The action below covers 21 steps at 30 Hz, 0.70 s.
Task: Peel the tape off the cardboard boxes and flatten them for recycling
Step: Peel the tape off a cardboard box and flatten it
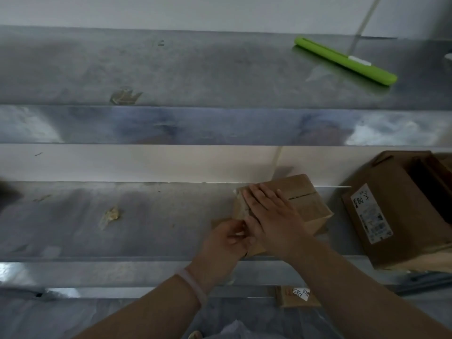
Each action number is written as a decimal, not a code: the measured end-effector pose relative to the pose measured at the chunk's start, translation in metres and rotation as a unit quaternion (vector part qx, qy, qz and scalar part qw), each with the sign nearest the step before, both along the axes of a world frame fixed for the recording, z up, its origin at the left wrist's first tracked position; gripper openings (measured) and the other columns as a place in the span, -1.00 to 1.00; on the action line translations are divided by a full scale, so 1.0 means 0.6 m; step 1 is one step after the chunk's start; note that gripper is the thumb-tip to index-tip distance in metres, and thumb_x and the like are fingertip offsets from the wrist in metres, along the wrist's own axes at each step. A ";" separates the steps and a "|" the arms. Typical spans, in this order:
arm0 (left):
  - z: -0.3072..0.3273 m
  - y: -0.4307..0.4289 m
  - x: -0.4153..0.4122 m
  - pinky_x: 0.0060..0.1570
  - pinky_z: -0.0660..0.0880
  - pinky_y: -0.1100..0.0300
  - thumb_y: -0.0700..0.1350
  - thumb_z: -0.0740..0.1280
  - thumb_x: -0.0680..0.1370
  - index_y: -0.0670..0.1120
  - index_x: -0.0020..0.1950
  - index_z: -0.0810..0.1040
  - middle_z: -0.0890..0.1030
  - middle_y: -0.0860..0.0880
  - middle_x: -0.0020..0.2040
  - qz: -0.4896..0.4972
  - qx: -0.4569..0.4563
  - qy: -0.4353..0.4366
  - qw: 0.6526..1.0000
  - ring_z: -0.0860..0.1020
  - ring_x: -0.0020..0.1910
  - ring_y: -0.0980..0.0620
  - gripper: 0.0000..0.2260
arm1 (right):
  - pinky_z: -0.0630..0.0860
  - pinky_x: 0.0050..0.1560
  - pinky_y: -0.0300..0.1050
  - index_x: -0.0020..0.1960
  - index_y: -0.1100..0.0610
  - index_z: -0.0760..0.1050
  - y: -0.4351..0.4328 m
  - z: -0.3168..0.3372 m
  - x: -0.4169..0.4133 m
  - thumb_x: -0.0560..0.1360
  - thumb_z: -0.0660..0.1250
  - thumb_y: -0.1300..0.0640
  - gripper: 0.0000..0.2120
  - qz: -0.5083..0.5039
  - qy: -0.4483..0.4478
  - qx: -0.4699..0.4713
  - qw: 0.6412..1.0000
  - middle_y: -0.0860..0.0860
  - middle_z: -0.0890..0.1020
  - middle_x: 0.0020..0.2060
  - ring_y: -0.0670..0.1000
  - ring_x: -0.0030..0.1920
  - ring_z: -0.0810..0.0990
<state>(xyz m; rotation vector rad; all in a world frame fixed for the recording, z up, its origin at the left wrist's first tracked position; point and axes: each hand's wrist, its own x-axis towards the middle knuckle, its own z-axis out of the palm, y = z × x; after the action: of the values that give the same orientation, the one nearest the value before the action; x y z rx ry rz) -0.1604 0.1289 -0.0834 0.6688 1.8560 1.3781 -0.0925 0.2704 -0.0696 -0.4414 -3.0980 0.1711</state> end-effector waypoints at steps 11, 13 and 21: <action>0.006 -0.001 -0.028 -0.13 0.51 0.38 -0.03 0.35 0.53 0.02 0.07 0.64 0.68 0.13 -0.10 0.018 -0.031 0.176 0.984 0.60 -0.13 0.29 -0.84 | -0.19 0.48 -0.26 0.58 -0.06 -0.03 0.078 0.034 0.031 0.60 0.16 -0.14 -0.37 0.056 -0.079 -0.145 0.985 -0.18 -0.07 0.56 -0.21 0.52 -0.16; 0.004 -0.002 -0.033 -0.28 0.42 0.54 -0.03 0.41 0.49 0.11 -0.07 0.65 0.64 0.23 -0.24 0.058 -0.053 0.152 0.985 0.57 -0.25 0.40 -0.94 | -0.17 0.53 -0.14 0.58 -0.07 -0.07 0.071 0.017 0.038 0.61 0.07 -0.20 -0.38 0.067 -0.061 -0.090 0.992 -0.16 -0.10 0.57 -0.15 0.54 -0.17; -0.009 -0.006 -0.030 -0.27 0.51 0.31 -0.12 0.49 0.43 0.06 -0.27 0.60 0.65 0.05 -0.31 0.145 -0.085 0.090 0.982 0.60 -0.29 0.10 -0.87 | -0.11 0.54 -0.06 0.58 -0.09 -0.06 0.070 0.001 0.040 0.60 0.02 -0.24 -0.38 0.063 -0.024 -0.076 0.995 -0.16 -0.06 0.57 -0.13 0.55 -0.14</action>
<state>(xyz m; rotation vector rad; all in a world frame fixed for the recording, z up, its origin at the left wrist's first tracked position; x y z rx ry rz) -0.1781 0.1252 -0.0888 0.4611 2.2574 1.3514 -0.0685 0.3125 -0.0687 -0.2547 -3.1745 0.4044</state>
